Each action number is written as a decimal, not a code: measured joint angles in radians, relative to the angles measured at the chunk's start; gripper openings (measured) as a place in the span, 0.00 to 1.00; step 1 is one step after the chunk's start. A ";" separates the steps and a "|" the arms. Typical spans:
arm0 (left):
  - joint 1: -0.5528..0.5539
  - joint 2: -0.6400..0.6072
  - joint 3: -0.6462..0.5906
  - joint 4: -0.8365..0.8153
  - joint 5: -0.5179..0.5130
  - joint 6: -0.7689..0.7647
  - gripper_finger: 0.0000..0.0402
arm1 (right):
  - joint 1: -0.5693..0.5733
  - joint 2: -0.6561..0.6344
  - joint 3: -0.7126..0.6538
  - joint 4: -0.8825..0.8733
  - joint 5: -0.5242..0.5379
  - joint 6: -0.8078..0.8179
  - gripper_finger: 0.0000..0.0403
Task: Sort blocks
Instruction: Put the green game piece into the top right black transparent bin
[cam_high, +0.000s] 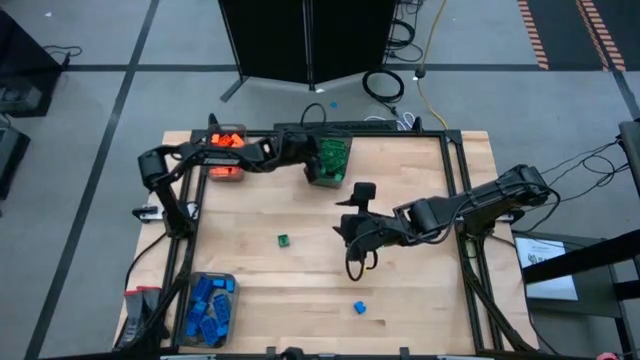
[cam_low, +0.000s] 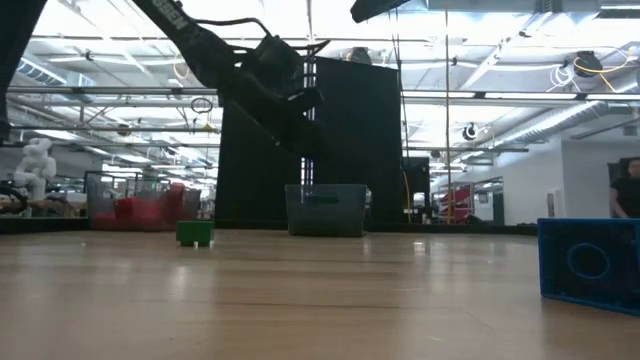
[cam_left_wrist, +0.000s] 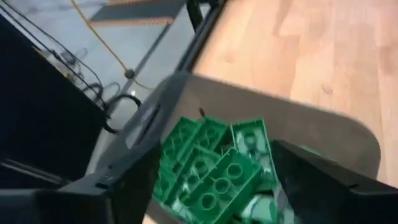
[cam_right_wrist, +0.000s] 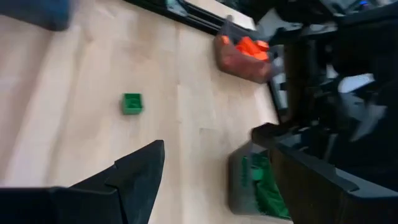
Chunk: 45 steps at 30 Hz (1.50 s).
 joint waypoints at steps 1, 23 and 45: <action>0.000 -0.006 0.000 -0.027 0.010 -0.003 0.78 | 0.002 0.000 0.000 -0.006 -0.014 0.013 0.70; -0.472 -0.411 -0.137 -0.791 0.166 -0.078 0.81 | 0.102 0.262 0.000 -0.095 -0.401 0.367 0.70; -0.511 -0.362 -0.476 -0.280 0.038 -0.295 0.81 | 0.092 0.348 0.000 -0.034 -0.420 0.370 0.70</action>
